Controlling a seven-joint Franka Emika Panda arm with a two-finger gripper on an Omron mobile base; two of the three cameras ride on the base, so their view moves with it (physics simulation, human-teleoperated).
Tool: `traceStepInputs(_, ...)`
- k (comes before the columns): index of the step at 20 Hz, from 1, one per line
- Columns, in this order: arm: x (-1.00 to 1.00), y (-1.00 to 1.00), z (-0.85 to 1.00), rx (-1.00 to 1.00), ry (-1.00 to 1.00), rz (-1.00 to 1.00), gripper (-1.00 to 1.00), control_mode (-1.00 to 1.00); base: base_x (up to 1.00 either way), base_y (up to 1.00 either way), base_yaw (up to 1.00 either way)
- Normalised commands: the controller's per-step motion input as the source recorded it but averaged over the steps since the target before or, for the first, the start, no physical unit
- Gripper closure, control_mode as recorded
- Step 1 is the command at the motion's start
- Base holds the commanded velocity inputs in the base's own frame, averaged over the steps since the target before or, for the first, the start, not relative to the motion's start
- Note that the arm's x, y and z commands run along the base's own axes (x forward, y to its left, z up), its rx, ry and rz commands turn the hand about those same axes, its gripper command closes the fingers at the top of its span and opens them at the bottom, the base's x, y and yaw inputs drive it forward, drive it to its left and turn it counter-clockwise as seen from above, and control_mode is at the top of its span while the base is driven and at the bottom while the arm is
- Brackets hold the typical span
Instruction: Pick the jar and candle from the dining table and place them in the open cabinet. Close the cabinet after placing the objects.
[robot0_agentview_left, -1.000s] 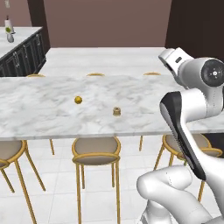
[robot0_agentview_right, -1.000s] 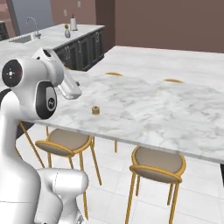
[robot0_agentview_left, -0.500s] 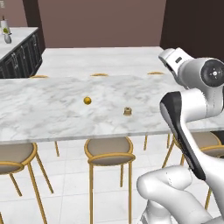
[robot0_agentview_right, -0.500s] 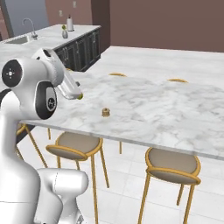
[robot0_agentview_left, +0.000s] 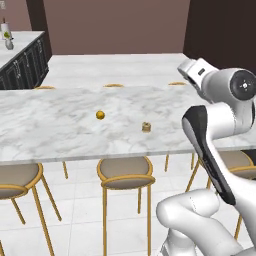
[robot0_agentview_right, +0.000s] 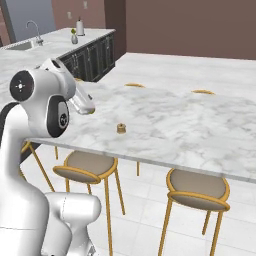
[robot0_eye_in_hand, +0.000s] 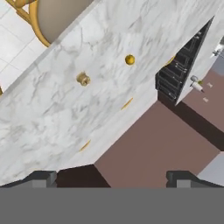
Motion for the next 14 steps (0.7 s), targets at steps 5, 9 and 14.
traceStepInputs(5, 0.04, 0.0, -0.46, -0.13, 0.01, 0.32, -1.0, -1.0, 0.0, 0.0, 0.0)
traceStepInputs(9, 0.0, 0.0, -0.51, -0.17, 0.0, 0.36, -1.0, -1.0, 0.0, 0.0, 0.0)
traceStepInputs(14, -0.05, 0.4, -0.17, -0.39, 0.0, 0.12, -1.0, -1.0, 0.0, 0.0, 0.0)
